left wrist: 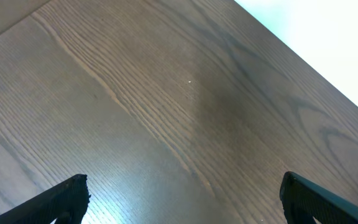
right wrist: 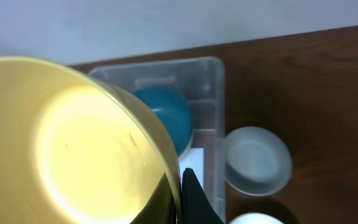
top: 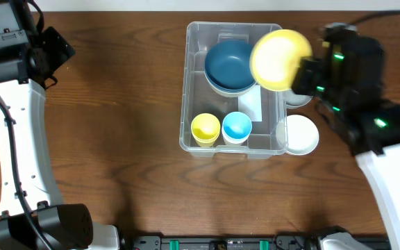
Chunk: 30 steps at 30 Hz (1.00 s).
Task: Pack container
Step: 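Lift the yellow bowl and carry it into the container, then lower the yellow bowl into the container's right side and release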
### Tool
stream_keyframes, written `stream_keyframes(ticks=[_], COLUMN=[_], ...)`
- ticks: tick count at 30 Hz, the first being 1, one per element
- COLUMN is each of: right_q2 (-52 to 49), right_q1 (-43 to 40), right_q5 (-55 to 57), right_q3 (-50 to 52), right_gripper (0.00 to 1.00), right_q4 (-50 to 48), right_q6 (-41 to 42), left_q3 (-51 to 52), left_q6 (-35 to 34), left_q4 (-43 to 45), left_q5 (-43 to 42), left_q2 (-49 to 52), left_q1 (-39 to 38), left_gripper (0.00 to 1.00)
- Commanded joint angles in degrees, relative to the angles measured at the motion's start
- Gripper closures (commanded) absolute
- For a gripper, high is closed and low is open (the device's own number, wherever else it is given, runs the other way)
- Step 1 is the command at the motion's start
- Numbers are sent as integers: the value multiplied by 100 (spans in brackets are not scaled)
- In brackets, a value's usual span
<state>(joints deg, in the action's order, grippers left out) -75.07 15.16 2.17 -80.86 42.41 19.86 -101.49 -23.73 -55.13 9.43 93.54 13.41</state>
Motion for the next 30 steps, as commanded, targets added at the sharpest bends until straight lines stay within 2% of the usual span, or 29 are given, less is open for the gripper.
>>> stream_keyframes(ticks=[1, 10, 26, 27, 29, 30], right_q2=[-651, -2100, -2632, -2632, -2632, -2632], right_q1=[389, 544, 651, 662, 664, 664], right_q5=[793, 872, 619, 616, 616, 616], right_q3=[-236, -688, -658, -658, -658, -658], right_gripper=[99, 99, 99, 97, 82, 78], right_q4=[109, 599, 1408, 1397, 1344, 1296], right_q6=[-79, -61, -122, -129, -144, -188], left_q3=[-26, -26, -26, -26, -26, -26], left_q6=[79, 79, 79, 79, 79, 79], left_q4=[-11, -11, -13, -11, -13, -13], left_q5=[70, 70, 70, 70, 70, 70], left_q2=[-31, -31, -31, -31, -31, -31], left_q1=[17, 17, 17, 17, 17, 17], left_gripper=[2, 2, 2, 2, 2, 2])
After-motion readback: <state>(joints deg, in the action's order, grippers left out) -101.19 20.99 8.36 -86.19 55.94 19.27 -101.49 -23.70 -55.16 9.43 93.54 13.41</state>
